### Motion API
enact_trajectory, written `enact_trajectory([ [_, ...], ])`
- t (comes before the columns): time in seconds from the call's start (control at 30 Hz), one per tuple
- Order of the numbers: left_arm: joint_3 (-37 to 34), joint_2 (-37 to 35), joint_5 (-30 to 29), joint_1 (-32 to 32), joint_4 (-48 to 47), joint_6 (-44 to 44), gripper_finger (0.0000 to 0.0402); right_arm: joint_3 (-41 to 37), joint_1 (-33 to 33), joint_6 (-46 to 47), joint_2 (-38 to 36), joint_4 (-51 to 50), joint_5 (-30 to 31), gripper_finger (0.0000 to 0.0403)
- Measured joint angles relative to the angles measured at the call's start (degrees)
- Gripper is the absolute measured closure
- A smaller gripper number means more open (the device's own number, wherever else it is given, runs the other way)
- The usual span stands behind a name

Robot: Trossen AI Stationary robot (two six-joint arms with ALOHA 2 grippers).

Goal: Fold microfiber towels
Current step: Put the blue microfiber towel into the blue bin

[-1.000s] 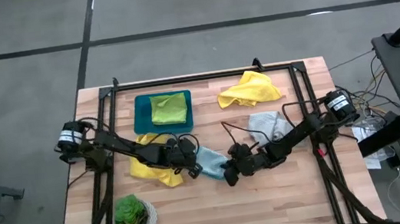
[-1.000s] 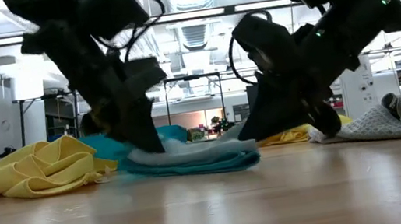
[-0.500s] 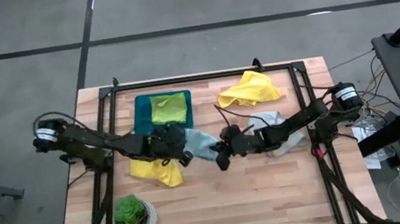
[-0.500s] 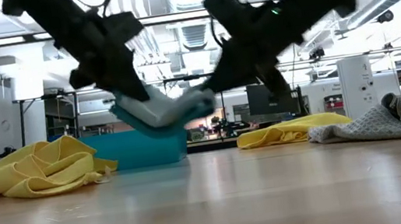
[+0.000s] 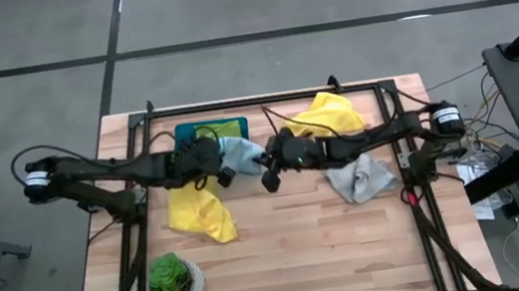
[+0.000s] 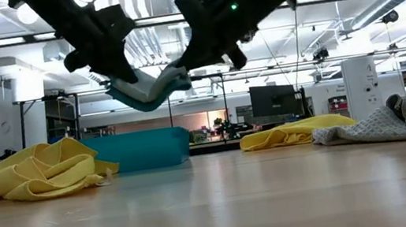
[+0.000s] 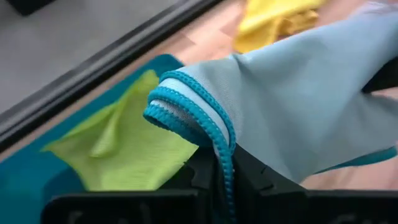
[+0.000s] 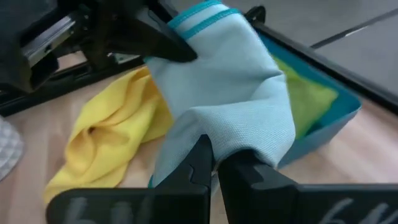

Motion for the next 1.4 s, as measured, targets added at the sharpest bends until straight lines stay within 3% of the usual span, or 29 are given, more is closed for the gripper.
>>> enact_trajectory([
  [0.27,-0.07,-1.3,-0.02,6.36,-2.14,2.75,0.0394,8.19,-6.35,-4.99,5.01,-2.36,-6.3,0.0394],
  [0.93,-2.16,3.25,0.54,18.11,-6.14,1.28,0.0395,23.41,-12.03,-12.28,21.56,-6.97,-7.8,0.0394],
  [1.4,-3.28,11.63,1.36,20.55,-6.09,-1.98,0.0394,24.97,-13.45,-12.79,23.54,-10.17,-7.77,0.0394],
])
